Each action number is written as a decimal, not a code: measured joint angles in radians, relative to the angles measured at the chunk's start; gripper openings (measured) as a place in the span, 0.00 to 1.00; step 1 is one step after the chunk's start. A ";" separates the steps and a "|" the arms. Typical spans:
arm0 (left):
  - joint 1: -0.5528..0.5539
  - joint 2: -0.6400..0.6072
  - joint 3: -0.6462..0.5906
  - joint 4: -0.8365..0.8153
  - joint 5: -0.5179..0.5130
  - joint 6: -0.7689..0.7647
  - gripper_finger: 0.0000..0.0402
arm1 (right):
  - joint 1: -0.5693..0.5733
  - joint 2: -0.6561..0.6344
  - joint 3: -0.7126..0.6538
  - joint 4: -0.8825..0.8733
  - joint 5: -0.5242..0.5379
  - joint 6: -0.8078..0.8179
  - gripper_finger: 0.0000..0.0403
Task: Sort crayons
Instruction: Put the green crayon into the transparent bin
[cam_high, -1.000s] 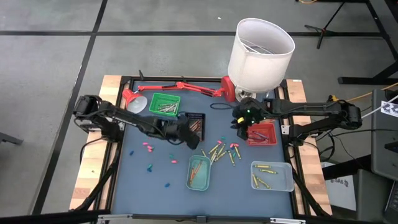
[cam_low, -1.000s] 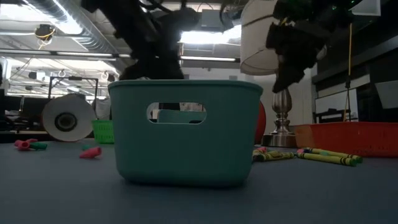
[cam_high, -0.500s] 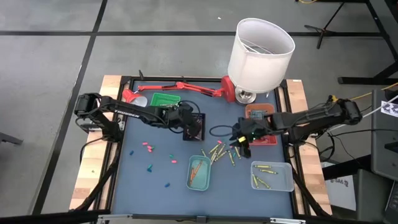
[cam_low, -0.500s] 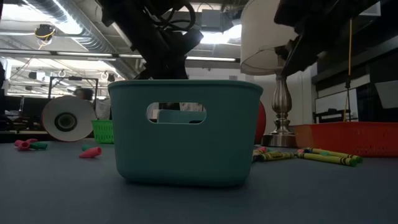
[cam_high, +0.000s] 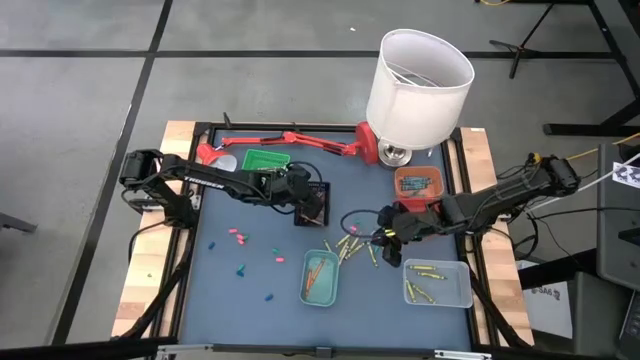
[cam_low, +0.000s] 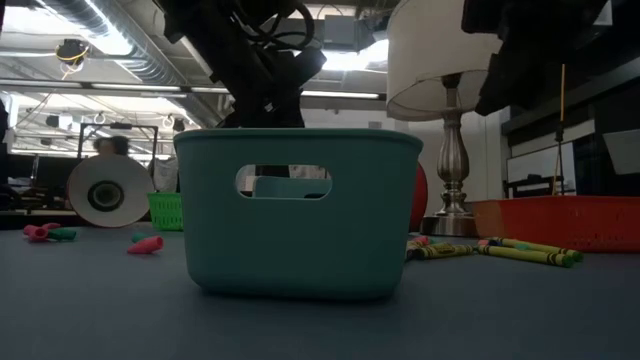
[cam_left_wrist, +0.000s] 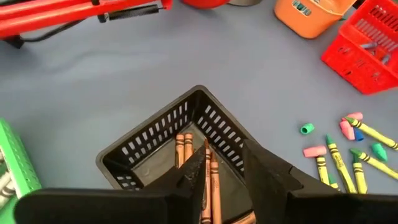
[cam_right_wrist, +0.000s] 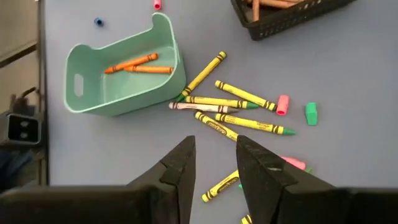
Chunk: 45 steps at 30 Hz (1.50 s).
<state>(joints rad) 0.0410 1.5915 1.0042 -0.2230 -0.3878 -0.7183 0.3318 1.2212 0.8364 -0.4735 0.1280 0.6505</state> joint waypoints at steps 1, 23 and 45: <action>0.000 0.000 0.000 0.000 0.000 0.019 0.23 | 0.010 0.005 0.000 0.000 0.021 0.021 0.28; -0.058 -0.574 0.000 -0.274 0.027 0.574 0.14 | 0.048 0.198 0.000 -0.185 0.107 0.541 0.28; -0.215 -1.241 -0.441 -0.292 -0.014 0.514 0.13 | 0.048 0.360 0.000 -0.175 0.028 0.610 0.28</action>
<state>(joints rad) -0.1741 0.3510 0.5632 -0.5152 -0.4023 -0.2047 0.3794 1.5817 0.8364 -0.6485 0.1557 1.2606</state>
